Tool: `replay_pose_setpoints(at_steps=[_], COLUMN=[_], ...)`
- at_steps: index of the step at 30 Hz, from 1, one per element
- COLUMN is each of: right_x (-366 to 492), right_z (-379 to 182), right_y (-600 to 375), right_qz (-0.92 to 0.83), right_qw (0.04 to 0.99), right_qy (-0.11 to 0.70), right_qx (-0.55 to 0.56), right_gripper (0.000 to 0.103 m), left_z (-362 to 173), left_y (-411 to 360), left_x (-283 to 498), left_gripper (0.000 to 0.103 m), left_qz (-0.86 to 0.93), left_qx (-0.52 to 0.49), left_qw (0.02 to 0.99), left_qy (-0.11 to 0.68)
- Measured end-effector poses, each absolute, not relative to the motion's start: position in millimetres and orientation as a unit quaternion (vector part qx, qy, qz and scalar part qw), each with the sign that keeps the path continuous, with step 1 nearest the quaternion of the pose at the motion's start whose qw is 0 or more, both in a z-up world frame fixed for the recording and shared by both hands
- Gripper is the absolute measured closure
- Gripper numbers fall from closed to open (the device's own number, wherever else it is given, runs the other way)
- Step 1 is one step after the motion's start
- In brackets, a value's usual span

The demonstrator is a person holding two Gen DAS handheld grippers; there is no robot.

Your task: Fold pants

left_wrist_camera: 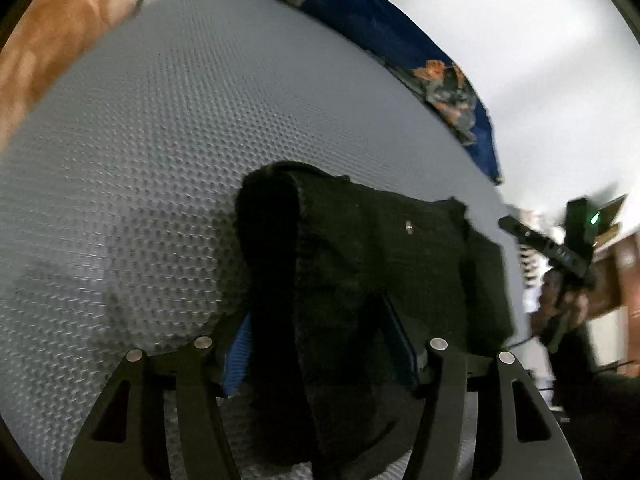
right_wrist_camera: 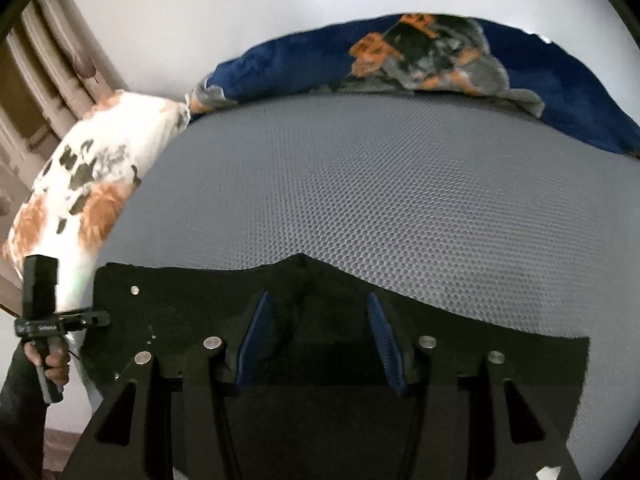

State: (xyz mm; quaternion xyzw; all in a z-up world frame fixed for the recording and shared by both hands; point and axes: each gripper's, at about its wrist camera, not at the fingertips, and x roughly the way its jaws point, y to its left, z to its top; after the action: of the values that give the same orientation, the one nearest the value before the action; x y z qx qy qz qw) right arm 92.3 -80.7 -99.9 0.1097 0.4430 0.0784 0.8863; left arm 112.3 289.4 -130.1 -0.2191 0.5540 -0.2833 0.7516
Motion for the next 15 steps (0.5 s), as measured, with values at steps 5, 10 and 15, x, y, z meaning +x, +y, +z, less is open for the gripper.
replay_pose_setpoints(at_steps=[5,10,15], right_x=[73,53,30], right_z=[-85,-83,-88], right_y=[-94,-111,-143], right_qz=[0.074,0.063,0.043], right_qw=[0.895,0.899,0.897], right_qy=[0.419,0.398,0.385], right_qx=[0.136,0.175,0.211], right_gripper=[0.05,0.05,0.05], left_z=[-138,-126,-106], left_y=[290,259,244], left_x=[128,117,102], left_gripper=[0.044,0.05,0.071], left_qz=[-0.324,-0.286,-0.218], left_qx=[-0.27,-0.21,-0.204], left_qw=[0.712,0.77,0.794], left_qy=[0.561,0.53,0.529])
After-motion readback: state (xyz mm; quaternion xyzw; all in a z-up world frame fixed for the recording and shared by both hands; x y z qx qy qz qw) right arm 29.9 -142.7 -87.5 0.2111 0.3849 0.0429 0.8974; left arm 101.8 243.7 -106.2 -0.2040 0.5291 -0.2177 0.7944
